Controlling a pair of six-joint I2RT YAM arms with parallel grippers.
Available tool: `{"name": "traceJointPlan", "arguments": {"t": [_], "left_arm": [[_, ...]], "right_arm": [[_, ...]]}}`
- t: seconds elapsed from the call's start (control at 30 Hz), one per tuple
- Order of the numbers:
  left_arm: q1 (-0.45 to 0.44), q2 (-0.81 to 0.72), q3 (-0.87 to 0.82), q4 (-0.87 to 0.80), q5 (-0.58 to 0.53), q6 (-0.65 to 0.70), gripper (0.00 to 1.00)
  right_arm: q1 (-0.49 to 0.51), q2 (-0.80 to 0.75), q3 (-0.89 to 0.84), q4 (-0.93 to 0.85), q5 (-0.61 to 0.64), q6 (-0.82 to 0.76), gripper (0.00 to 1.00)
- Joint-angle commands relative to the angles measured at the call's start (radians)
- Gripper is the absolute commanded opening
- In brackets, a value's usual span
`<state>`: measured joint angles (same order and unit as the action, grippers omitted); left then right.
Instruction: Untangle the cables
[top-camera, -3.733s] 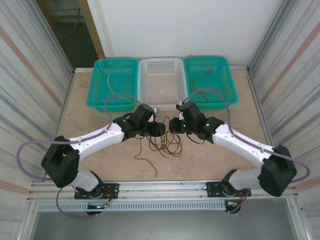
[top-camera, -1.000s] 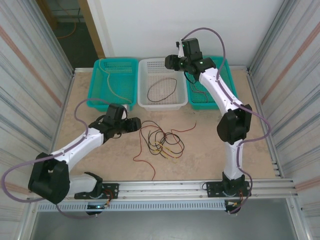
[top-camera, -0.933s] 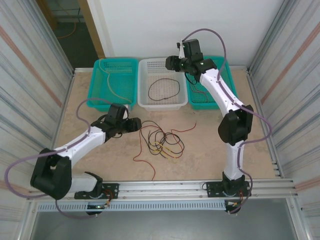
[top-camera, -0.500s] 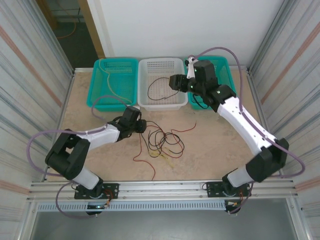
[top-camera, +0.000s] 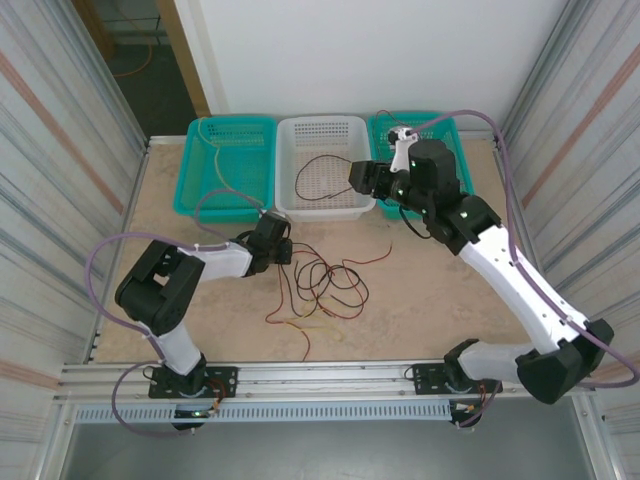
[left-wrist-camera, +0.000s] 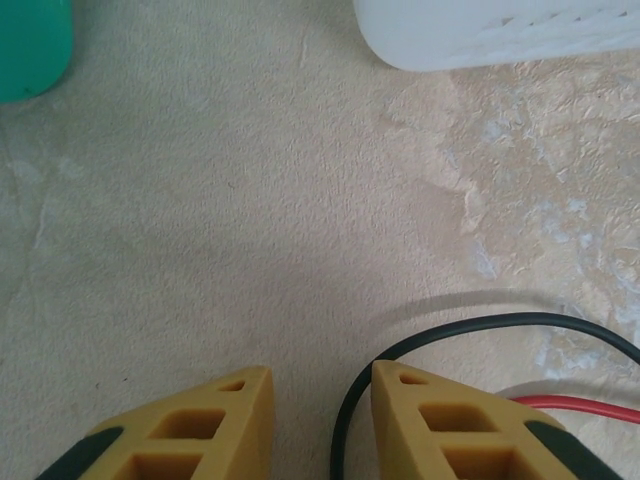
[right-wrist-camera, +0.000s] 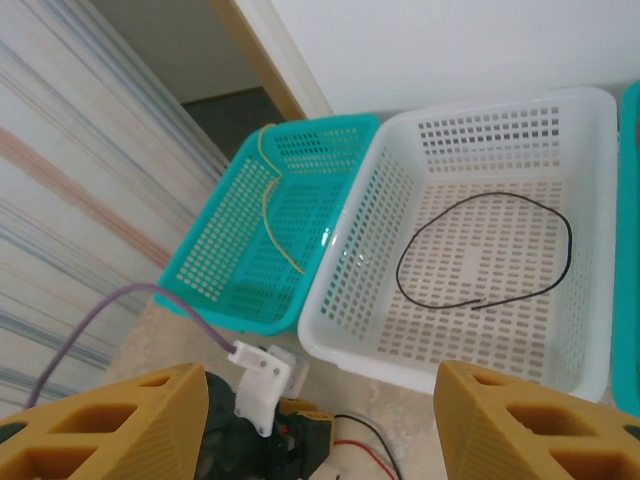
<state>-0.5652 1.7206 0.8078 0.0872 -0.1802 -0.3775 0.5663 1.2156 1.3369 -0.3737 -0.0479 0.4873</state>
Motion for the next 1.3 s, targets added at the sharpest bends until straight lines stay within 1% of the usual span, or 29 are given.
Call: {"name": "traceJointPlan", "arguments": {"t": [0.0, 0.3, 0.6, 0.77, 0.8, 0.87, 0.97, 1.03, 1.17, 1.27], "left_arm": [[-0.002, -0.031, -0.009, 0.021, 0.001, -0.001, 0.33], [-0.010, -0.154, -0.087, -0.023, 0.014, -0.003, 0.41], [-0.009, -0.092, -0.068, -0.013, 0.041, 0.011, 0.39], [-0.007, -0.052, -0.041, -0.016, 0.047, 0.009, 0.36], [-0.007, -0.046, -0.034, -0.019, 0.045, 0.011, 0.35], [-0.007, -0.036, -0.026, -0.024, 0.034, 0.008, 0.29], [-0.009, -0.059, -0.031, -0.022, 0.023, 0.007, 0.20], [-0.014, -0.102, -0.038, -0.027, 0.014, 0.007, 0.13], [-0.045, -0.229, -0.030, -0.085, -0.016, 0.023, 0.07], [-0.084, -0.358, -0.017, -0.142, -0.053, 0.040, 0.02]], "right_arm": [[0.008, -0.046, -0.026, -0.023, 0.040, 0.023, 0.61], [0.035, -0.077, -0.065, -0.024, 0.058, 0.041, 0.61], [0.054, -0.103, -0.073, -0.044, 0.083, 0.037, 0.61], [0.056, -0.119, -0.080, -0.047, 0.094, 0.039, 0.61], [0.056, -0.121, -0.082, -0.047, 0.095, 0.040, 0.61], [0.056, -0.126, -0.086, -0.044, 0.099, 0.042, 0.61], [0.059, -0.127, -0.090, -0.044, 0.098, 0.043, 0.61], [0.065, -0.125, -0.096, -0.045, 0.095, 0.044, 0.61], [0.074, -0.117, -0.114, -0.044, 0.089, 0.045, 0.61], [0.086, -0.111, -0.131, -0.044, 0.085, 0.044, 0.61]]}}
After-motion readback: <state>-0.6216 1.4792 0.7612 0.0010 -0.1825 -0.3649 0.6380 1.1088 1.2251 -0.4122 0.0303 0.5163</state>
